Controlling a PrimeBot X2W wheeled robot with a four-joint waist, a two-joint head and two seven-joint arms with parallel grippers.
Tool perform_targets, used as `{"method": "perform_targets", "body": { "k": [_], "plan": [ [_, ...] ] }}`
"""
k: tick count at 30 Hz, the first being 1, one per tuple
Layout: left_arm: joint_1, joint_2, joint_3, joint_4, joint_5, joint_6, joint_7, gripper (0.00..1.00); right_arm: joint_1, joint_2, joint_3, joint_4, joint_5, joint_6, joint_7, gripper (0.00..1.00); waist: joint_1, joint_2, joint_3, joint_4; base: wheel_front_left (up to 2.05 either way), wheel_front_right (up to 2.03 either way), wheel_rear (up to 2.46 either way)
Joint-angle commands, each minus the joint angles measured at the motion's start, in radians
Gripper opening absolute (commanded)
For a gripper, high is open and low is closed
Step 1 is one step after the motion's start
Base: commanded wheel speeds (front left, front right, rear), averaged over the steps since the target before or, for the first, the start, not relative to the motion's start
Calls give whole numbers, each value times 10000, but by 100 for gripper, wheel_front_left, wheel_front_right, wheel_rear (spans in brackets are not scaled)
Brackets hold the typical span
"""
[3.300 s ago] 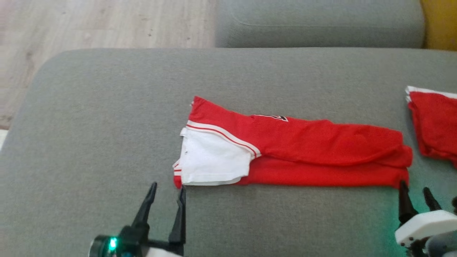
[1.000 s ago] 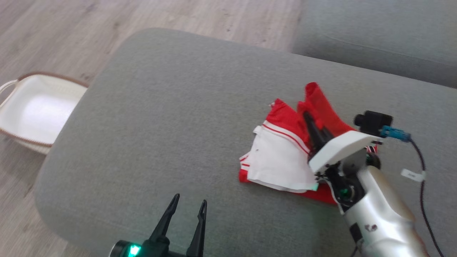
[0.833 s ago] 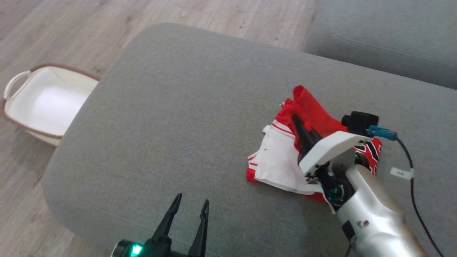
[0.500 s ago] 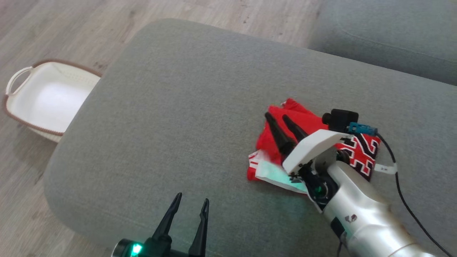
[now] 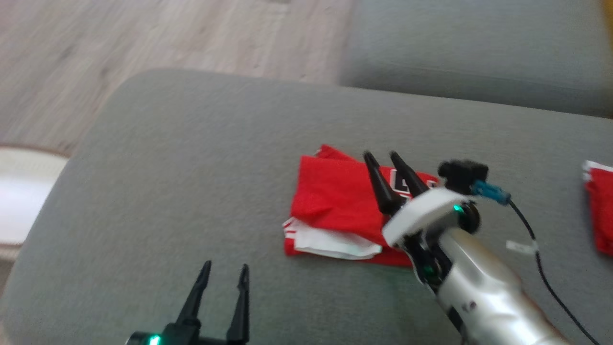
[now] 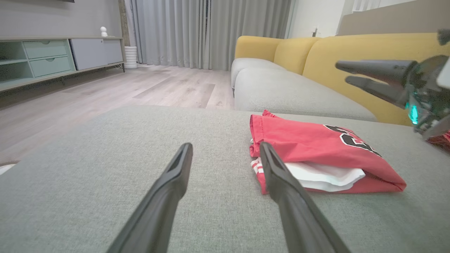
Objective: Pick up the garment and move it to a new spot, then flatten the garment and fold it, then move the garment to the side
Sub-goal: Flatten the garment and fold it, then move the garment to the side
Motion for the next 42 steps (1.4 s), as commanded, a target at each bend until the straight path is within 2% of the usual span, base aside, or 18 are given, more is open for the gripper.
{"method": "perform_targets", "body": {
  "k": [1, 7, 13, 19, 22, 26, 42],
  "plan": [
    [-197, 28, 430, -377, -20, 75, -97, 100, 58, -60, -41, -123, -263, -7, -156, 100, 2, 0, -458, -617, 0, 0, 0],
    [84, 104, 780, -445, -129, 230, -97, 100, 1177, -605, -1124, -171, -1831, -7, -330, 100, 2, 0, -896, -1356, 0, 0, 0],
    [333, 90, 1108, -489, -302, 345, -97, 100, 3042, -997, -2851, -2165, -4185, -7, -337, 100, 2, 0, -1076, -1722, 0, 0, 0],
    [545, 107, 1318, -625, -155, 434, -97, 100, 5182, -630, -4238, -4428, -6014, -7, -339, 100, 2, 0, -1277, -1837, 0, 0, 0],
    [726, 139, 1371, -705, -72, 393, -97, 100, 6048, -417, -4447, -5023, -6362, -7, -339, 100, 2, 0, -1412, -1864, 0, 0, 0],
    [955, 84, 1452, -642, -15, 300, -97, 100, 6773, -205, -4707, -5237, -6676, -7, -340, 100, 2, 0, -1517, -1867, 0, 0, 0],
    [968, -38, 1657, -276, 228, 75, -97, 100, 6953, 19, -4816, -5249, -6886, -7, -340, 100, 2, 0, -1541, -1924, 0, 0, 0]
  ]
}}
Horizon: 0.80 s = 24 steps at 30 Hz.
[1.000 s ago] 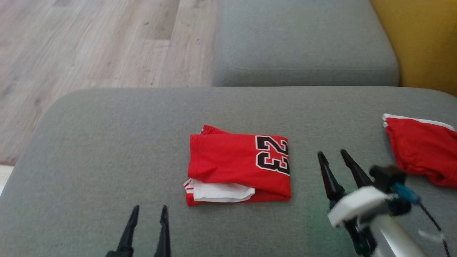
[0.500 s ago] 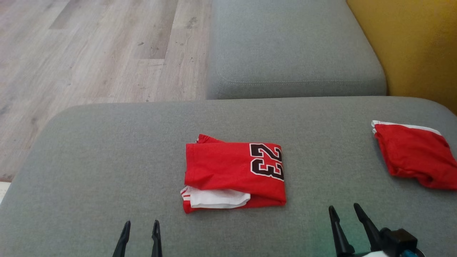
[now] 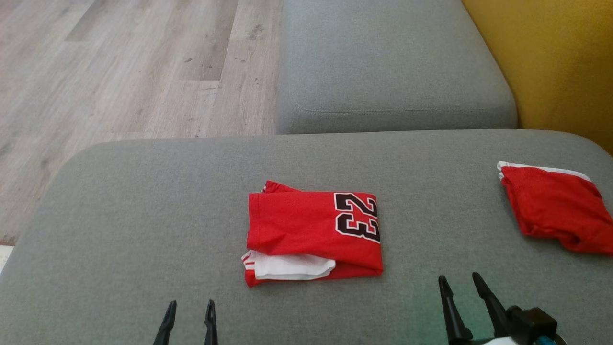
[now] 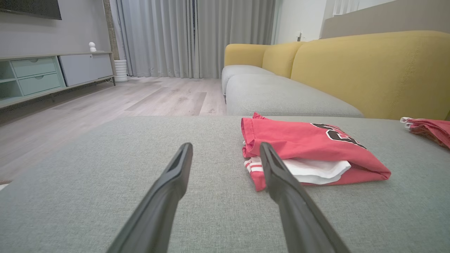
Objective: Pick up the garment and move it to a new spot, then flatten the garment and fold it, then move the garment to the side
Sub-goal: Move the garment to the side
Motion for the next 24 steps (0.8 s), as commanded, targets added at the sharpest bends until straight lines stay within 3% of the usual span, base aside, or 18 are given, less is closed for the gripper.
{"method": "perform_targets", "body": {
  "k": [1, 13, 19, 24],
  "plan": [
    [-450, -95, 442, -271, 91, -62, -97, 100, -373, -68, 192, -312, -83, -7, -137, 100, 0, -1, -4, 4, 0, 0, 0],
    [-507, -237, 526, -235, 256, -166, -97, 100, -616, -18, -87, 246, -53, -7, -137, 100, 0, -1, 530, 217, 0, 0, 0],
    [-786, -373, 378, -244, 386, -204, -97, 100, -1929, -5, 73, 1464, 294, -7, 100, 100, 0, -1, 1422, 509, 0, 0, 0],
    [-1182, -474, 183, -170, 530, -303, -97, 100, -3434, -3, 435, 2465, 1392, -7, 786, 100, 0, -1, 2185, 835, 0, 0, 0]
  ]
}}
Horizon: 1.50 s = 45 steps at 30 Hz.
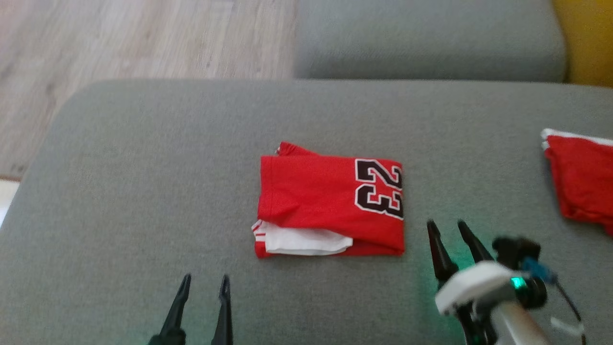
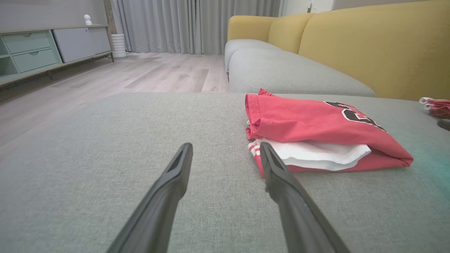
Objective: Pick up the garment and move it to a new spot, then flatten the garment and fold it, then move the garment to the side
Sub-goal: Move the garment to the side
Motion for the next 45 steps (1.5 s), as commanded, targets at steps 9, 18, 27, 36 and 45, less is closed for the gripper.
{"method": "perform_targets", "body": {
  "k": [9, 18, 27, 36, 45],
  "plan": [
    [-1231, -243, -72, 21, 308, -153, -97, 100, -2235, -46, 781, 1366, 2724, -7, 1543, 100, -3, 0, 901, 823, 0, 0, 0],
    [-1382, -321, -154, 89, 286, -83, -97, 100, -2666, -73, 1454, 2108, 3895, -7, 1984, 0, -3, 0, 1018, 855, 0, 0, 0],
    [-1666, -362, 213, -219, 107, 299, -97, 100, -3429, -1866, 1872, 1423, 3490, -7, 1263, 0, -3, 0, 1576, -322, 0, 0, 0],
    [-2246, -373, 511, -1037, -226, -2, -97, 100, -4369, -4505, 823, 239, 2829, -7, 1632, 0, -3, 0, 2365, -1499, 0, 0, 0],
    [-2778, -375, 553, -1577, -750, -472, -97, 100, -4691, -6085, -1280, -559, 2101, -7, 2046, 100, -3, 0, 2930, -1925, 0, 0, 0]
  ]
}}
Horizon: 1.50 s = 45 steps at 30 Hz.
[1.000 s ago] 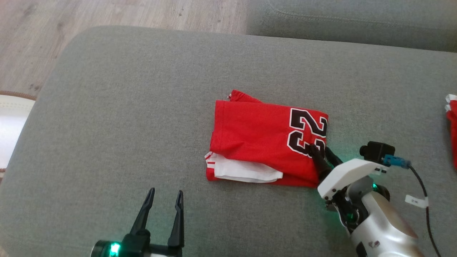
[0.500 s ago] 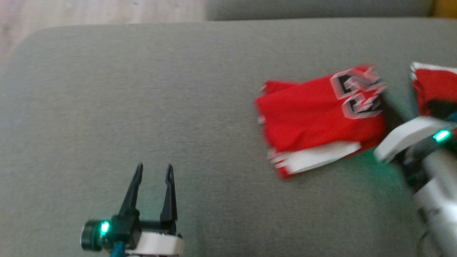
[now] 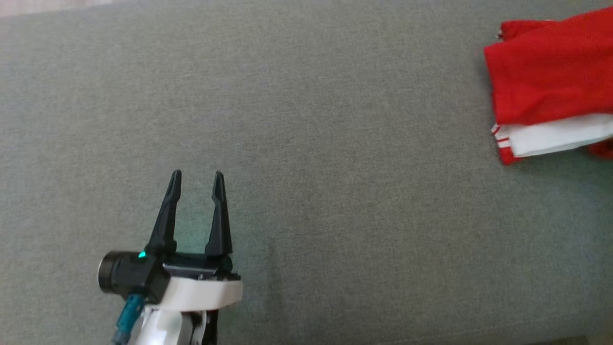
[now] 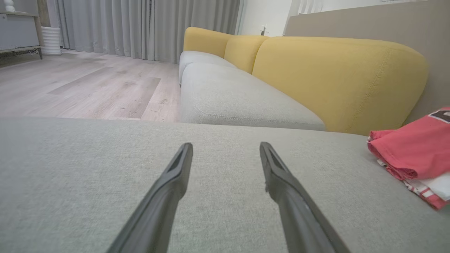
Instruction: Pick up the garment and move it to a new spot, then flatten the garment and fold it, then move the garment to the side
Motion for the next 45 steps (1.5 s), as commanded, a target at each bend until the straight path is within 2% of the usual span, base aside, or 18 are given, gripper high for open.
{"method": "perform_targets", "body": {
  "k": [1, 5, 6, 15, 16, 20, 22, 26, 29, 35, 45],
  "plan": [
    [-274, -36, 303, -344, 10, 15, -95, 100, -235, -342, -135, -446, -227, -7, -124, 100, -1, 0, 65, -58, 0, 0, 0],
    [-321, -36, 197, -120, -29, -66, -95, 100, 63, 397, -303, -959, -728, -7, -350, 100, -1, 0, -200, 28, 0, 0, 0],
    [-331, -36, 116, -2, -14, -90, -95, 100, 390, 939, -124, -1311, -987, -7, -513, 100, -1, 0, -425, 149, 0, 0, 0],
    [116, -37, -32, 149, -155, -10, -95, 100, 3169, 3608, 701, -2035, -2176, -7, -2657, 100, -1, 0, -2002, 1326, 0, 0, 0],
    [116, -37, -32, 149, -155, -10, -95, 100, 3169, 3608, 701, -2035, -2176, -7, -2657, 100, -1, 0, -2002, 1326, 0, 0, 0],
    [629, -37, 140, 184, 40, 13, -95, 100, 4250, 4754, 779, -2218, -2635, -7, -3062, 100, -1, 0, -2760, 1619, 0, 0, 0],
    [884, -37, 262, 48, 98, 35, -95, 100, 4709, 5115, 668, -2981, -3071, -7, -3079, 100, -1, 0, -3038, 1669, 0, 0, 0],
    [1317, -37, 303, -303, 166, -29, -95, 100, 5833, 5543, 352, -4167, -3673, -7, -3084, 100, -1, 0, -3401, 1709, 0, 0, 0],
    [1631, -37, 401, -580, 256, 101, -95, 100, 6456, 5625, 448, -4767, -4003, -7, -3086, 100, -1, 0, -3553, 1632, 0, 0, 0],
    [2127, -37, 504, -569, 451, 180, -95, 100, 7200, 5653, 660, -4968, -4009, -7, -3087, 100, -1, 0, -3805, 1478, 0, 0, 0],
    [2218, -37, 525, -297, 621, 268, -95, 100, 7488, 5656, 705, -5000, -3829, -7, -3088, 100, -1, 0, -4046, 1357, 0, 0, 0]
  ]
}}
